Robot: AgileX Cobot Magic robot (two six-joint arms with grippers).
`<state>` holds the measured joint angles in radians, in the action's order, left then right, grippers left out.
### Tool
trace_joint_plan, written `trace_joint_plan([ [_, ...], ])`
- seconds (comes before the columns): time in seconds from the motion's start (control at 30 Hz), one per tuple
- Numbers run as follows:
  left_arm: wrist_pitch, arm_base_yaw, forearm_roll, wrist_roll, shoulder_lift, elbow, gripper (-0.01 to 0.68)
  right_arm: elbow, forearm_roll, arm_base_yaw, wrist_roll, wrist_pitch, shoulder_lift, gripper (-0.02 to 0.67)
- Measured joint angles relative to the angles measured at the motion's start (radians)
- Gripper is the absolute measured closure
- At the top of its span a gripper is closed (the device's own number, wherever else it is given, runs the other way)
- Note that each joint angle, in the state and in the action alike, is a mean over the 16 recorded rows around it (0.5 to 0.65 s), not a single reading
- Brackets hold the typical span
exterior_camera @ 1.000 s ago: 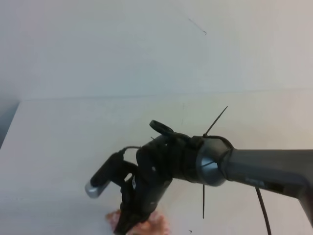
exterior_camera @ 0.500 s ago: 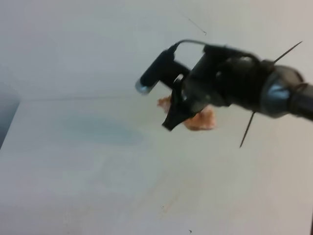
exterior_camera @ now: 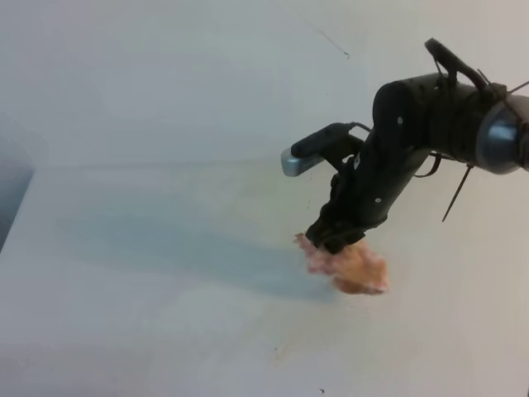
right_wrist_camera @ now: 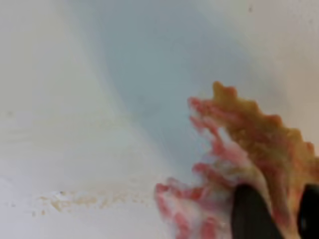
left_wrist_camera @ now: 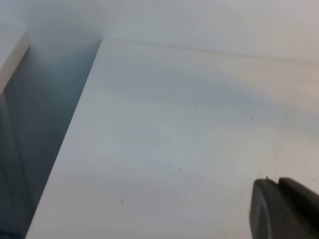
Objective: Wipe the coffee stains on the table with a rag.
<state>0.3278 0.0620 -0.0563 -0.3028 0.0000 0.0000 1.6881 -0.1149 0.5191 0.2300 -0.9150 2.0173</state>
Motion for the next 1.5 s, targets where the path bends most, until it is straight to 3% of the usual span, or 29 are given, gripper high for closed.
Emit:
trace_joint_plan([
  [0.13, 0.000, 0.000, 0.000, 0.000, 0.000, 0.000, 0.674, 0.016, -0.036, -0.005, 0.004, -0.013, -0.032, 0.416],
  [0.27, 0.000, 0.000, 0.001, 0.000, 0.000, 0.000, 0.674, 0.033, -0.023, -0.005, -0.023, -0.021, -0.132, 0.402],
  [0.53, 0.000, 0.000, 0.002, 0.000, 0.000, 0.000, 0.674, -0.051, 0.082, -0.005, -0.076, 0.025, -0.511, 0.535],
  [0.73, 0.000, 0.000, 0.002, 0.000, 0.000, 0.000, 0.674, -0.331, 0.175, -0.005, -0.116, 0.108, -0.885, 0.628],
  [1.13, 0.000, 0.000, 0.003, 0.000, 0.000, 0.000, 0.674, -1.179, 0.286, -0.006, -0.307, 0.414, -1.718, 0.644],
  [1.3, 0.000, 0.000, 0.008, 0.000, 0.000, 0.000, 0.674, -1.352, 0.359, -0.007, -0.412, 0.492, -1.892, 0.644],
  [1.5, 0.000, -0.001, 0.014, 0.000, 0.000, 0.000, 0.674, -1.390, 0.441, -0.009, -0.509, 0.524, -1.888, 0.644],
])
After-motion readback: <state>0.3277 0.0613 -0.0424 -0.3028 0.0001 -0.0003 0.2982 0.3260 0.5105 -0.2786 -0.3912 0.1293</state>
